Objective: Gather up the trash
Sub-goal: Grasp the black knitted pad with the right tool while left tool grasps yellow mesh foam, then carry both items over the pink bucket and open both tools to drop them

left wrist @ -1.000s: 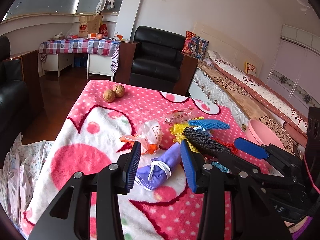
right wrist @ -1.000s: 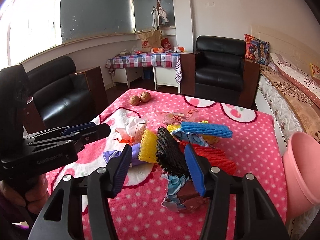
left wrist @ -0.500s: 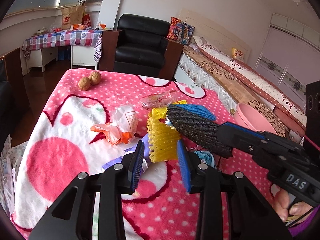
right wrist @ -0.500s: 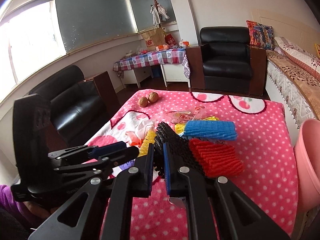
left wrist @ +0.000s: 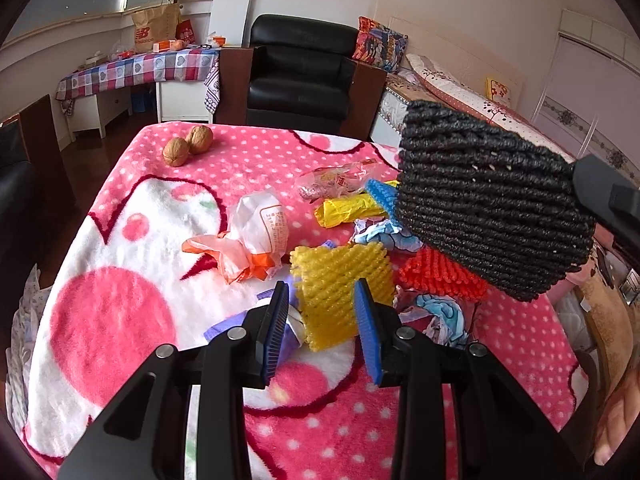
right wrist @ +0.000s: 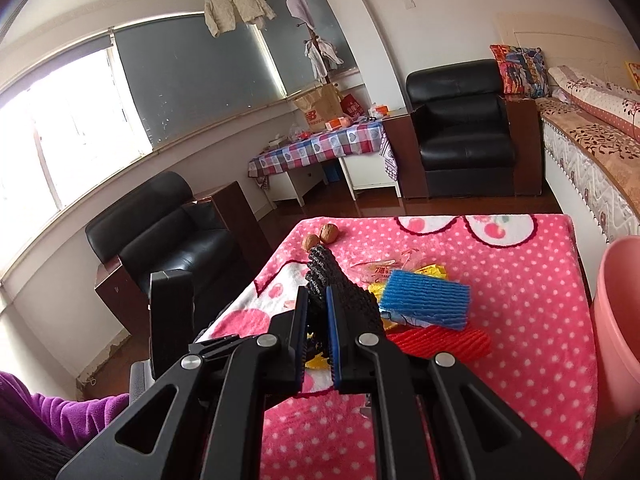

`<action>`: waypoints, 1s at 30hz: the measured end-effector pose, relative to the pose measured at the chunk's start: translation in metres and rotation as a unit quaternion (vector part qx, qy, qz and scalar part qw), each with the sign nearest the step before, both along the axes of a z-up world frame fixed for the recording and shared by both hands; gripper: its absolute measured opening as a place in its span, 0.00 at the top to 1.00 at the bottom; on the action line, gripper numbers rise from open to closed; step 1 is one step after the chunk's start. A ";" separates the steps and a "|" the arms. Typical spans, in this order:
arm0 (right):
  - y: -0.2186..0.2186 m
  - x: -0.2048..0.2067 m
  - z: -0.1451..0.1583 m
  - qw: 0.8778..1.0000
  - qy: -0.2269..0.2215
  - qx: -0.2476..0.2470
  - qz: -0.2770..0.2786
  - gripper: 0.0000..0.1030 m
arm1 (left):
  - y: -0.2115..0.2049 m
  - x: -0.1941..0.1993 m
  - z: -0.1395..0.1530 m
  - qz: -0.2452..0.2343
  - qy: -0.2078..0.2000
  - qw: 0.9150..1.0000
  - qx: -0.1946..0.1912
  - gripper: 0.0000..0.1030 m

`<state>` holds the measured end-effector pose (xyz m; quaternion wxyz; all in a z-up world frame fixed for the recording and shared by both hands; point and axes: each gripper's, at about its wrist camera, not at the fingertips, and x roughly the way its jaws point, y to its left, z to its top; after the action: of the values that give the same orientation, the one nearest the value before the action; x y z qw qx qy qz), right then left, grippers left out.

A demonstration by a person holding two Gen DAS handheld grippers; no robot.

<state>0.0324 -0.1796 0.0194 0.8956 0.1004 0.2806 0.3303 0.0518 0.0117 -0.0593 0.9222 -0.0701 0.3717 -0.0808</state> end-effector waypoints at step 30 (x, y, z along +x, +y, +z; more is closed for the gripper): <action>-0.167 -0.008 0.041 0.980 -0.039 0.065 -0.185 0.92 | -0.096 -0.008 0.111 -0.116 -0.118 0.985 -0.049 0.96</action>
<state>0.0244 -0.3465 0.0604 0.9429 0.1958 0.2004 0.1800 0.0442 -0.0839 0.0521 0.9395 -0.0612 0.2610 -0.2133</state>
